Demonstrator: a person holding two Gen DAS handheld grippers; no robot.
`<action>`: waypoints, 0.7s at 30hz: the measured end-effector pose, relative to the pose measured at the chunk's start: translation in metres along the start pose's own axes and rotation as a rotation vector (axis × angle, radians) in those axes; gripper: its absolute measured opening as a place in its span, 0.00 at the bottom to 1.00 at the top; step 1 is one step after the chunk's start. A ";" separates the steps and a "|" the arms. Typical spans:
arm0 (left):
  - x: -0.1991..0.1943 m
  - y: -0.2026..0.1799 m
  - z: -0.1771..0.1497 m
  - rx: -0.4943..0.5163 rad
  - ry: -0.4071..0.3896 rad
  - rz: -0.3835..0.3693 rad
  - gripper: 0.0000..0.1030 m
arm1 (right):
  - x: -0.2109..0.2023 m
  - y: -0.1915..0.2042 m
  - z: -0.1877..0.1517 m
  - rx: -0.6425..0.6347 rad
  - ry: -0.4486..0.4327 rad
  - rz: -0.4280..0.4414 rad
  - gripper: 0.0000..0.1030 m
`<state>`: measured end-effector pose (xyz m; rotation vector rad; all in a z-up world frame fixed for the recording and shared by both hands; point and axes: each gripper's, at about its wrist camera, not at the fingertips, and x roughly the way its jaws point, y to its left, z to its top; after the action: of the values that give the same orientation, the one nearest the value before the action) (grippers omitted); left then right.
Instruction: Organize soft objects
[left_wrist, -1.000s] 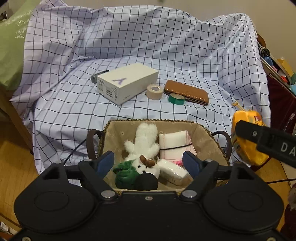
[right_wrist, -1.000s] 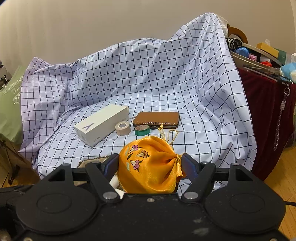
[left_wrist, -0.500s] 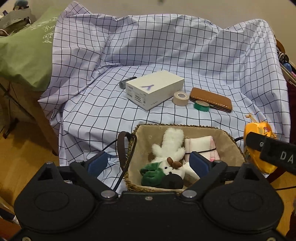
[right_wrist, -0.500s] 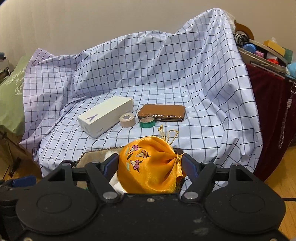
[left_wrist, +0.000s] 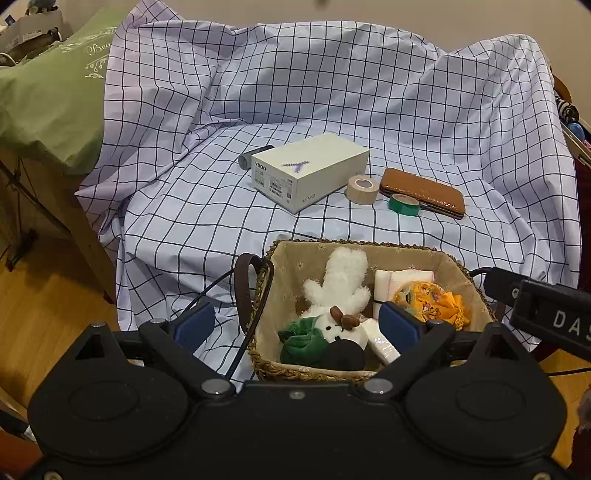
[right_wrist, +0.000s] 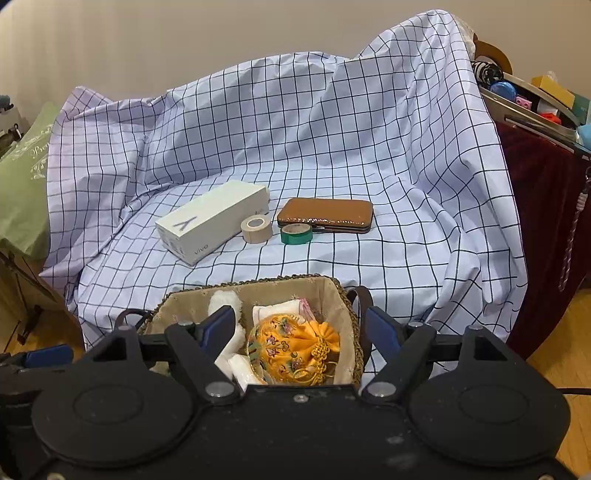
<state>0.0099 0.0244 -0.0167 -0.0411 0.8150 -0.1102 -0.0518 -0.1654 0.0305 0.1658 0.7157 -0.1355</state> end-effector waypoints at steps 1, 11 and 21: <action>0.000 0.000 0.000 0.001 0.001 0.001 0.90 | 0.000 0.000 0.000 -0.002 0.000 -0.004 0.75; 0.001 0.002 -0.001 -0.006 0.004 0.024 0.91 | 0.002 -0.001 -0.001 -0.003 0.012 -0.021 0.79; 0.000 0.004 -0.001 -0.004 -0.013 0.071 0.97 | 0.005 0.000 -0.003 -0.016 0.028 -0.027 0.80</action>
<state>0.0095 0.0282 -0.0172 -0.0168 0.8030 -0.0407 -0.0499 -0.1655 0.0249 0.1430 0.7467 -0.1531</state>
